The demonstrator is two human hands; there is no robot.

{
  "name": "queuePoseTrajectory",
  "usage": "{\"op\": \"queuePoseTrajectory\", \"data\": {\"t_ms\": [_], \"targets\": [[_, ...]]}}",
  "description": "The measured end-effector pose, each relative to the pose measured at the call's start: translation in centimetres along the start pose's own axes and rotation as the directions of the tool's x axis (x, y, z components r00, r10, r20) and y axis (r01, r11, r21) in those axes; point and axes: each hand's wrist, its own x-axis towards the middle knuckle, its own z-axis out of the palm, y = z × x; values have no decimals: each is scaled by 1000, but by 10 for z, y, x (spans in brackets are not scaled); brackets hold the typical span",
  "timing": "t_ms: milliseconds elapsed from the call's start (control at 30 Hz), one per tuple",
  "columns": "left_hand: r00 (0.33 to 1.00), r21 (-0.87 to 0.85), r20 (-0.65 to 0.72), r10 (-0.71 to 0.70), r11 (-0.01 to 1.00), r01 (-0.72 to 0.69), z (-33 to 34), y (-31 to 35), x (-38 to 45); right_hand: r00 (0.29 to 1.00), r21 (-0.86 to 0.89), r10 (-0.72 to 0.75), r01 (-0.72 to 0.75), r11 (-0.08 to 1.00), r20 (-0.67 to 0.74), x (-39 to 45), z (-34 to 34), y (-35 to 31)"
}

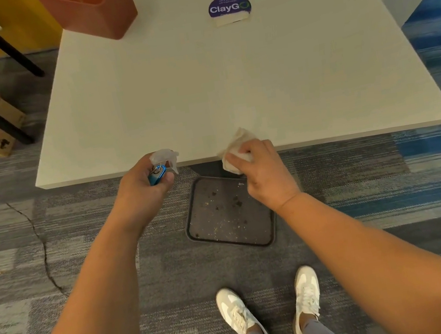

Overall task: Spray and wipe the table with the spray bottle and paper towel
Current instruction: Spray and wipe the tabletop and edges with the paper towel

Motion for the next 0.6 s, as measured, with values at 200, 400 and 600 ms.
{"op": "queuePoseTrajectory", "data": {"t_ms": [200,400,600], "targets": [[1000,-3,2,3,1000,-3,-2,-2,-2,973,-25,104,-101,995,204,-31,17,15],[1000,22,11,-8,1000,7,-6,-10,-4,995,5,-90,90,996,30,9,8,-26],[1000,47,-18,-5,999,6,-9,-16,-13,974,-120,-36,64,991,223,-3,23,-11]]}}
